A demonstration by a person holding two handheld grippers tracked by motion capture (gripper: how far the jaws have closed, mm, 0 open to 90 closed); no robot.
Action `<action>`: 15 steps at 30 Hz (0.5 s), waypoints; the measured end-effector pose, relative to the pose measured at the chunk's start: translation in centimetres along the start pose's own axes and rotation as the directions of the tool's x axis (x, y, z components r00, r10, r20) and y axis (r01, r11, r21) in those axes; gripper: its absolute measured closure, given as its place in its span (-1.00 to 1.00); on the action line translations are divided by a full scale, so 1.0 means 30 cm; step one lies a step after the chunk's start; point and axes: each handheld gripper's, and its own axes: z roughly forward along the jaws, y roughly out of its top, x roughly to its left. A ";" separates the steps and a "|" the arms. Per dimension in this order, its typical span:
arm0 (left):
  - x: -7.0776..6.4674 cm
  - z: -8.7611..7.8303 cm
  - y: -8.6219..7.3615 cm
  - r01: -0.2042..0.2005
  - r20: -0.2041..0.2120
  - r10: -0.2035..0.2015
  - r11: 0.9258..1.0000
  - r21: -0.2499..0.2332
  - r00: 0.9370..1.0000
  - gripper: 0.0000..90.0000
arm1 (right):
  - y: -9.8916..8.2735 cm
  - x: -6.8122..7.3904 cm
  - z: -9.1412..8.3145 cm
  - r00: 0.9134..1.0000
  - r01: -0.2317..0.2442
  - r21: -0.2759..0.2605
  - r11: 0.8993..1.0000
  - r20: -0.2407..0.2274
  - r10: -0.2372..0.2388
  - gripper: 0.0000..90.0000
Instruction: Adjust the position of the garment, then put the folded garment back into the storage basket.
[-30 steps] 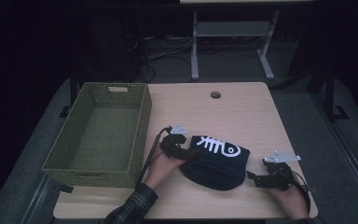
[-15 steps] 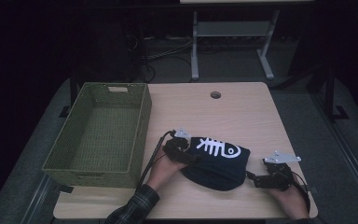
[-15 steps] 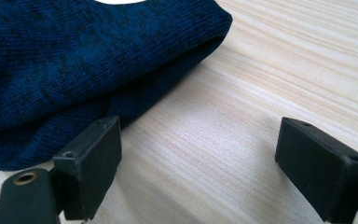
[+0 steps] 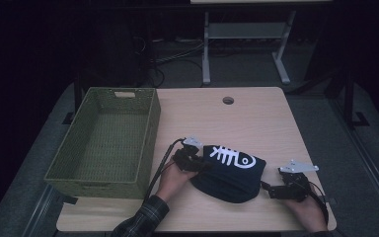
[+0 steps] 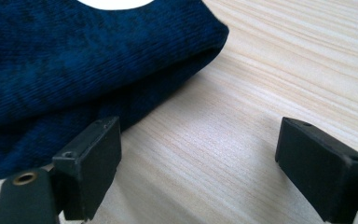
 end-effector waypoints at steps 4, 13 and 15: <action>-0.016 -0.010 0.012 -0.020 -0.030 0.020 1.000 0.005 0.999 0.60 | 0.000 0.000 0.000 1.000 0.001 0.001 1.000 -0.001 -0.001 -0.70; -0.032 -0.078 0.041 -0.011 -0.029 0.010 0.999 -0.049 1.000 0.62 | 0.000 0.001 0.001 1.000 0.000 0.001 1.000 -0.002 0.000 -0.70; -0.037 -0.099 0.053 -0.017 -0.034 0.015 0.998 -0.061 0.999 0.62 | 0.000 0.001 0.001 1.000 0.000 0.002 1.000 -0.002 0.000 -0.70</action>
